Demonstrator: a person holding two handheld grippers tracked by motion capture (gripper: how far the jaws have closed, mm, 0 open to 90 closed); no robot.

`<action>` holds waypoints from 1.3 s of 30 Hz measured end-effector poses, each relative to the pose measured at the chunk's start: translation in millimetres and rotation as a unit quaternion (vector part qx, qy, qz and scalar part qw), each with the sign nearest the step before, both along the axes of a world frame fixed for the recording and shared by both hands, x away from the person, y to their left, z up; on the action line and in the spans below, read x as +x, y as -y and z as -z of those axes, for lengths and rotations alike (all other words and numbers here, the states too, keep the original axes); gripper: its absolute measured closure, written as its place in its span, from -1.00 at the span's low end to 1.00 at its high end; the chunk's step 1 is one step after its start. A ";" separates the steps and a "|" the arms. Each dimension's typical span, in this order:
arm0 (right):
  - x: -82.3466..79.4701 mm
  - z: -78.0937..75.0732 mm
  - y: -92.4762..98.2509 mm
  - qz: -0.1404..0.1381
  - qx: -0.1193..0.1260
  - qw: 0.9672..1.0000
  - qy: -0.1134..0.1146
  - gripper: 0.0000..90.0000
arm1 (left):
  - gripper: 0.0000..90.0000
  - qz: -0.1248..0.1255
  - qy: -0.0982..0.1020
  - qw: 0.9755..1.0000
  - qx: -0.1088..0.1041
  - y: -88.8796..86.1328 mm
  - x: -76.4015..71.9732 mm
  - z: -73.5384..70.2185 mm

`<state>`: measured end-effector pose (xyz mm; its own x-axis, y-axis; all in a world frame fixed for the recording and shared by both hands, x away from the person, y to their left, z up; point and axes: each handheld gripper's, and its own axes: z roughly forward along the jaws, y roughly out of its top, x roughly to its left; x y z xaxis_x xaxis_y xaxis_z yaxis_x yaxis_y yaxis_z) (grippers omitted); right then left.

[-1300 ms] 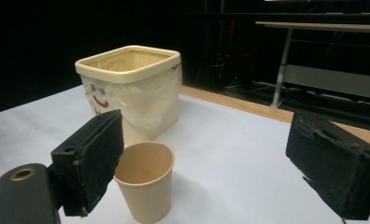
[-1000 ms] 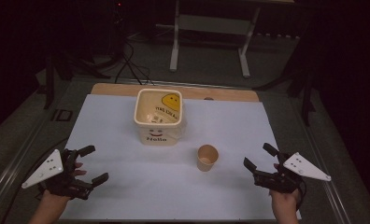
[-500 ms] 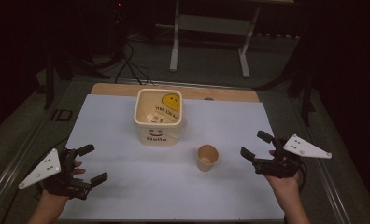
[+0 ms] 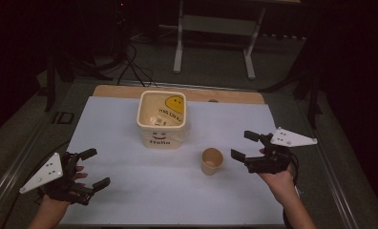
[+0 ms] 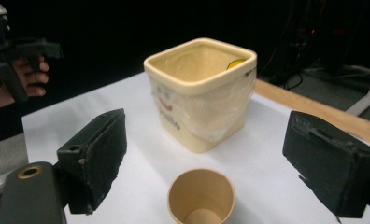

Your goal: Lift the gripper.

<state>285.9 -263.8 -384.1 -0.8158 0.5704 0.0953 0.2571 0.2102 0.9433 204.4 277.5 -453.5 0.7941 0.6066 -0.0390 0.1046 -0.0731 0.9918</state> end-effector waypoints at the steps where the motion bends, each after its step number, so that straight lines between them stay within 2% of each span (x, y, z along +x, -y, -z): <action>1: 0.3 1.3 -1.4 -0.001 -0.001 1.000 0.000 -0.68 | -0.98 0.001 0.000 1.000 -0.001 0.2 -0.2 0.0; 7: 5.0 15.3 -9.0 -0.006 -0.018 1.000 -0.012 -0.66 | -0.98 0.004 0.001 1.000 0.003 1.4 0.0 0.1; 13: 7.9 27.4 -15.8 -0.024 -0.031 0.999 -0.029 -0.63 | -0.98 0.003 -0.001 1.000 0.003 1.4 0.0 0.5; 17: 9.8 37.3 -23.4 -0.039 -0.045 0.997 -0.040 -0.57 | -0.98 0.004 0.000 1.000 0.005 1.8 -0.1 0.3; 29: 16.0 52.0 -37.8 -0.071 -0.074 0.993 -0.061 -0.40 | -0.98 0.007 -0.003 1.000 0.009 2.5 0.2 1.4; 35: 20.5 59.6 -48.9 -0.093 -0.107 0.987 -0.072 -0.28 | -0.98 0.009 -0.003 1.000 0.009 3.0 0.1 1.4; 39: 23.7 63.1 -55.8 -0.109 -0.134 0.982 -0.078 -0.21 | -0.98 0.010 -0.004 1.000 0.010 2.7 0.4 1.4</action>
